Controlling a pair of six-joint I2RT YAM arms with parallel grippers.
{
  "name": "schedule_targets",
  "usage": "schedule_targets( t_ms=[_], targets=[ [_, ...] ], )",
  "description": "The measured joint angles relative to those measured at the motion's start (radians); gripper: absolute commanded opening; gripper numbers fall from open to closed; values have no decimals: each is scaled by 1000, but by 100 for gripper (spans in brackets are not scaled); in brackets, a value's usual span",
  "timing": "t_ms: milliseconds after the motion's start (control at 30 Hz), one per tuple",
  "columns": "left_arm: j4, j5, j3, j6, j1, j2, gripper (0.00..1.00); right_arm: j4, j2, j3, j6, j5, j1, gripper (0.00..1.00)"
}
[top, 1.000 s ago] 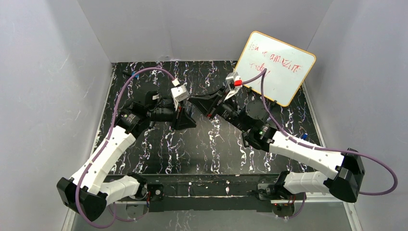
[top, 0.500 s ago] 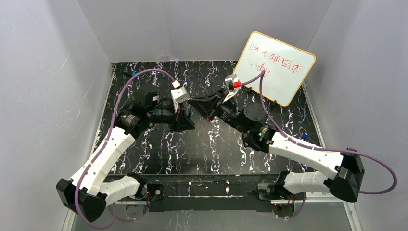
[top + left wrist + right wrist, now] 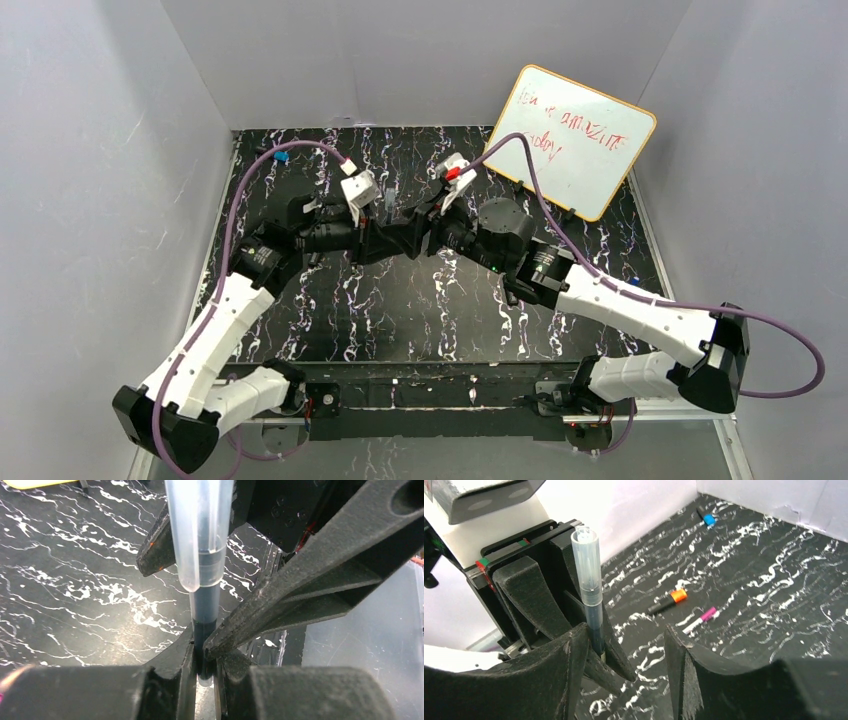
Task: Insert the pens into the pen caps
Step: Press the pen cap onto the pen, then place the pen at the center of the board.
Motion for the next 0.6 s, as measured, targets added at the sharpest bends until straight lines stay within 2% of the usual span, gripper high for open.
schedule_targets(
  t_ms=[167, 400, 500, 600],
  targets=[
    [98, -9, -107, -47, -8, -5, 0, -111, -18, 2, -40, -3, -16, 69],
    [188, -153, -192, -77, -6, 85, 0, -225, -163, 2, -77, -28, -14, 70],
    [173, -263, -182, -80, -6, 171, 0, -242, -254, 2, -88, -14, -14, 71],
    [86, -401, -85, -93, -2, 297, 0, -266, -338, 2, -96, 6, -14, 72]
  ],
)
